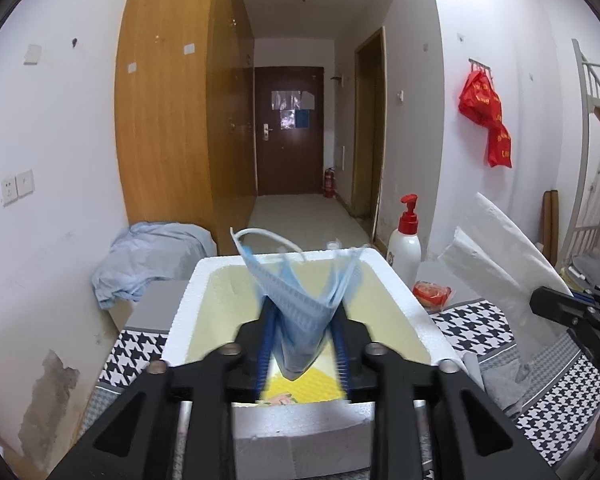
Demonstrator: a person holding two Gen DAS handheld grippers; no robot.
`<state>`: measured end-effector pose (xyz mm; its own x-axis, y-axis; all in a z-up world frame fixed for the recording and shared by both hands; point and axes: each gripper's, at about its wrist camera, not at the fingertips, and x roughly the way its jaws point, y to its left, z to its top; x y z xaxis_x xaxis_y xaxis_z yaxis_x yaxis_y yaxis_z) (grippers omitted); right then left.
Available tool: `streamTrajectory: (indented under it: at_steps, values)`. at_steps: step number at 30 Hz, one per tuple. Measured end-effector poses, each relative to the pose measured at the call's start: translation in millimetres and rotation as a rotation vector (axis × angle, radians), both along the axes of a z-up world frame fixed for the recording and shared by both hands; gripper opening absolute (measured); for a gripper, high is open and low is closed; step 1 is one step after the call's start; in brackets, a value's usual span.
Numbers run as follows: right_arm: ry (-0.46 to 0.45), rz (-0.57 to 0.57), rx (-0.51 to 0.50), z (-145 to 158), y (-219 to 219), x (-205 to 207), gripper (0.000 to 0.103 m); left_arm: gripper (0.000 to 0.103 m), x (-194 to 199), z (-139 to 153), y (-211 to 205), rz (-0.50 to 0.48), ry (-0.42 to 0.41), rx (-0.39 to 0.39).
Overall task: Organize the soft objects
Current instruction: 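Lower the blue mask into the foam box and open the left gripper, then lower the white cloths into the foam box and open the right gripper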
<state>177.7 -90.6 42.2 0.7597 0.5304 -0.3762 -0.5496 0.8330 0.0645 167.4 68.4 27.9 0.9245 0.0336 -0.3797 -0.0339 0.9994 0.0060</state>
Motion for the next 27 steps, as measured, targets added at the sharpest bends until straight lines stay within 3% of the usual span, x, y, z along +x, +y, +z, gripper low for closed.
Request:
streamTrajectory:
  at_steps: [1,10,15,27]
  values:
    - [0.002,-0.003,-0.002,0.0,0.6,0.9,0.009,0.051,-1.1,-0.2,-0.4,-0.004,-0.004,0.001]
    - [-0.005,-0.006,-0.019,0.7,6.5,-0.8,0.009,0.095,-24.7,5.3,6.0,0.044,-0.094,-0.003]
    - [-0.010,-0.006,-0.020,1.4,7.6,-0.1,0.009,0.102,-39.4,9.7,13.1,0.085,-0.129,-0.005]
    - [-0.015,0.002,-0.002,8.8,17.7,-0.9,0.009,0.102,-63.1,4.8,16.6,0.132,-0.125,0.060]
